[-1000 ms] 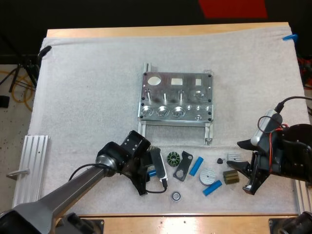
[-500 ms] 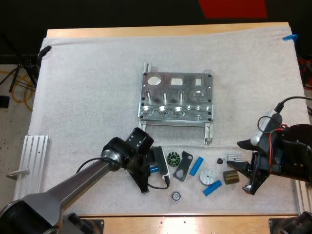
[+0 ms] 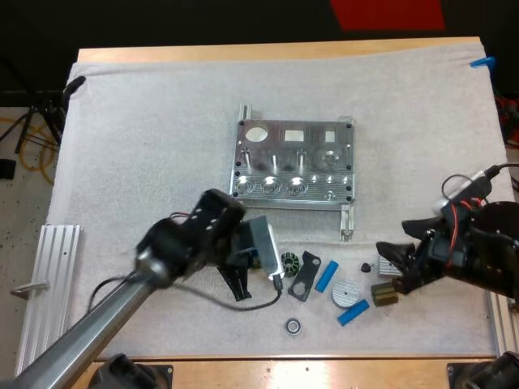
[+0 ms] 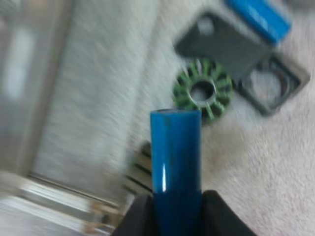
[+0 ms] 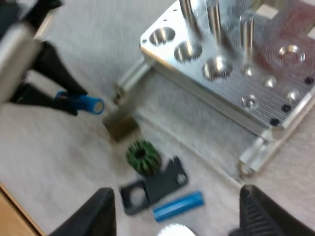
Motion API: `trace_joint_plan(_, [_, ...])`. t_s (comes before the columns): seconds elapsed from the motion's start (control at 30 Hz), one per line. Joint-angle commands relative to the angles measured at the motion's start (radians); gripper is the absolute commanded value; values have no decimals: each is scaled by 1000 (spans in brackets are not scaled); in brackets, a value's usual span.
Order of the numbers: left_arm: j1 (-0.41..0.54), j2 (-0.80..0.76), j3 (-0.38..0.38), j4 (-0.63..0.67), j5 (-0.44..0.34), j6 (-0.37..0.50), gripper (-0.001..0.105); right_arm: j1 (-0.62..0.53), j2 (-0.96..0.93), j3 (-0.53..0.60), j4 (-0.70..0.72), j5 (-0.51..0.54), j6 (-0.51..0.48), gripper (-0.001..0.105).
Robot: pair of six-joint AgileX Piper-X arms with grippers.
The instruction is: Load cells from left to right
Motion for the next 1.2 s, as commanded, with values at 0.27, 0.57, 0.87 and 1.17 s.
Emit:
trace_joint_plan(0.27, [-6, -256, -7, 2, 156, 7, 0, 2, 171, -2, -156, -293, 210, 54])
trace_joint_plan(0.57, [-6, -286, -7, 2, 169, 7, 0, 2, 343, -2, -377, -562, 375, 54])
trace_joint_plan(0.87, [-6, -286, -7, -24, 178, 7, 0, 39, 447, -2, -430, -632, 395, 54])
trace_joint_plan(1.17, [-6, -286, -7, -43, 183, 7, 0, 182, 468, -2, -546, -535, 423, 54])
